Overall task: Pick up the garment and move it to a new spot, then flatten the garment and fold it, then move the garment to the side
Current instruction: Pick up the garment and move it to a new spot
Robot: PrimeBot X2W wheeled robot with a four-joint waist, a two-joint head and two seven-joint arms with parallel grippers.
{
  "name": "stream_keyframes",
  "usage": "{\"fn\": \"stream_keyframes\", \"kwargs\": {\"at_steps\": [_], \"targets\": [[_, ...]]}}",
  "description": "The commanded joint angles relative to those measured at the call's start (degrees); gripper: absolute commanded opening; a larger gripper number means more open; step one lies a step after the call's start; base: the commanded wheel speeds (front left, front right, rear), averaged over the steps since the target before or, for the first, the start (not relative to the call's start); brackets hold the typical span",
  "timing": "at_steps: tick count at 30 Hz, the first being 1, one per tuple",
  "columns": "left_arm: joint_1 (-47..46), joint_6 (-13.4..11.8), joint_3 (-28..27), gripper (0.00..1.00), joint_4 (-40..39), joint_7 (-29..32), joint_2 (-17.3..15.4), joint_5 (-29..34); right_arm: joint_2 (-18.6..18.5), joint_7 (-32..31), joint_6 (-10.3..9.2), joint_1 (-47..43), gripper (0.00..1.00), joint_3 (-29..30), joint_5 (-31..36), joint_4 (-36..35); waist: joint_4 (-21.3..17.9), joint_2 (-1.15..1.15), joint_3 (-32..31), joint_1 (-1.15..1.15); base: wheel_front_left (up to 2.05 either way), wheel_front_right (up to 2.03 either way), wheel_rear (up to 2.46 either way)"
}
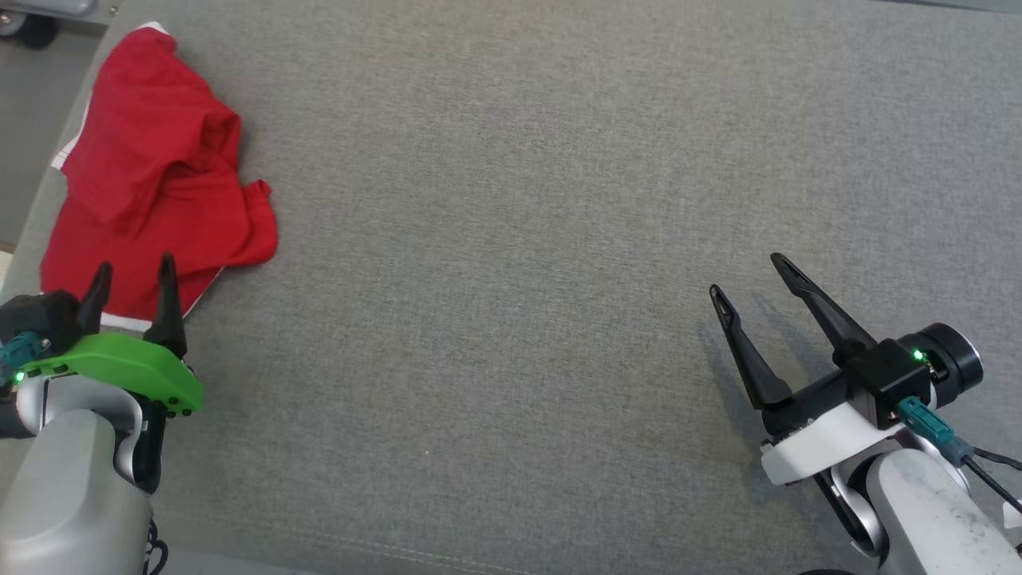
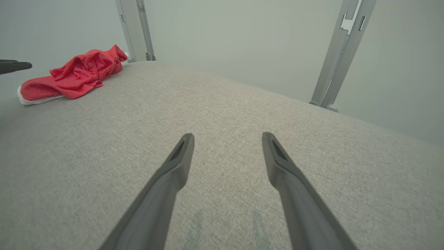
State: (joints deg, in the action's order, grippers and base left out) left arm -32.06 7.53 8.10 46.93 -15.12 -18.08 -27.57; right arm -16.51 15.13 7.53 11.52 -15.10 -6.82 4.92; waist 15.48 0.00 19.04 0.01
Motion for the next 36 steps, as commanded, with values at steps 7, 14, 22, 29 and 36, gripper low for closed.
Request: {"fn": "stream_keyframes", "kwargs": {"at_steps": [7, 14, 22, 29, 36], "targets": [[-7.9, -1.4, 2.1, 1.0, 14.5, 2.0, 0.1, -0.9, -0.5, 0.0, -0.08, 0.7, 1.0, 1.3, -0.3, -0.5, -7.4, 0.0, 5.8, -0.01, 0.0, 0.0, 0.0], [-9.2, -1.4, 1.6, 0.0, 22.6, 2.5, 2.1, -2.6, 0.6, 0.0, -0.09, 0.5, 1.0, 1.7, -0.8, 0.2, -9.6, 0.0, 5.2, -0.01, 0.0, 0.0, 0.0], [-7.1, -0.1, 4.0, 0.0, 17.7, 0.2, 1.7, -0.3, 4.7, 0.0, -0.08, 0.1, 1.0, 1.1, -2.2, 1.7, -11.7, 0.0, 0.3, -0.01, 0.0, 0.0, 0.0], [-3.3, 0.0, 6.5, 0.0, 5.4, 0.0, 3.9, 2.1, 8.4, 0.0, -0.08, -0.6, 1.0, 0.5, -3.3, 3.4, -14.9, 0.0, -3.6, -0.01, 0.0, 0.0, 0.0], [-0.6, 0.0, 15.7, 0.0, -2.2, 0.0, 7.4, 1.5, 10.0, 0.0, -0.08, -1.0, 1.0, 1.1, -3.8, 4.4, -20.6, 0.0, -5.8, -0.01, 0.0, 0.0, 0.0]]}}
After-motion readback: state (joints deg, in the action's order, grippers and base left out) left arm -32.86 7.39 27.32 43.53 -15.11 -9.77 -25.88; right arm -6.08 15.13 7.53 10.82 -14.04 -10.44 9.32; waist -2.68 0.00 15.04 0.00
